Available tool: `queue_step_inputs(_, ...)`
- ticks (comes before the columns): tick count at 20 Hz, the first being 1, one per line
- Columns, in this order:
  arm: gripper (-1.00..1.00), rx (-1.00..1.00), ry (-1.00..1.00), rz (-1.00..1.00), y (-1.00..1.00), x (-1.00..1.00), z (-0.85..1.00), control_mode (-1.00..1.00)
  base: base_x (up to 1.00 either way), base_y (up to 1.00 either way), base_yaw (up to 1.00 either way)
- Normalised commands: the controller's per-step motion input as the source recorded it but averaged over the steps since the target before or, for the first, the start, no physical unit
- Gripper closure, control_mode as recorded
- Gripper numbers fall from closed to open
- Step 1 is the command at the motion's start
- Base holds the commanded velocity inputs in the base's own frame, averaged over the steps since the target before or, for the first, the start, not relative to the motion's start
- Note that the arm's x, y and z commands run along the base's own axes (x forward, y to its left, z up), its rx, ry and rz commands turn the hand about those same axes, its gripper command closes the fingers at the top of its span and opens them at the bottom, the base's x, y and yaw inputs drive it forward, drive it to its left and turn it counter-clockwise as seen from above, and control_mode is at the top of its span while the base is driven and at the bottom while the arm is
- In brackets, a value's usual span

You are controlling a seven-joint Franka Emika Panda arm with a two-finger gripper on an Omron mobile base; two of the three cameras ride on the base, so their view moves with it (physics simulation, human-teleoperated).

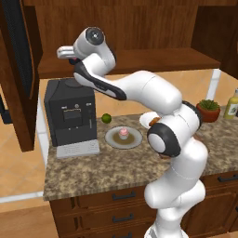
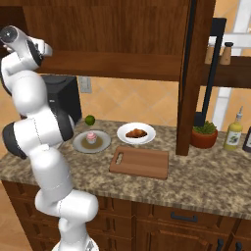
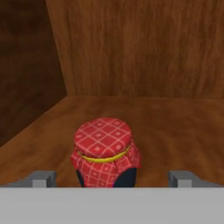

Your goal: From the different types of pastries on the counter, select a croissant and place it on the cutting board. Then retrieve a jar of jam from the cabinet and place it alongside the croissant on the cutting board.

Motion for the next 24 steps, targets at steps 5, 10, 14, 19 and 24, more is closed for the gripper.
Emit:
queue_step_inputs(5,-1.0,0.0,0.0,0.0,0.06,0.16,0.0,-1.0,0.0,0.0,0.0)
queue_step_inputs(10,1.0,0.0,0.0,0.0,0.01,0.14,0.0,-1.0,0.0,0.0,0.0)
queue_step_inputs(14,1.0,0.0,0.0,0.0,0.0,0.04,0.0,-1.0,0.0,0.0,0.0)
queue_step_inputs(19,1.0,-0.01,0.0,0.0,0.11,-0.06,0.02,-1.0,0.0,0.0,0.0)
queue_step_inputs(24,1.0,-0.02,0.05,0.0,0.05,-0.39,0.31,-1.0,0.0,0.0,0.0)
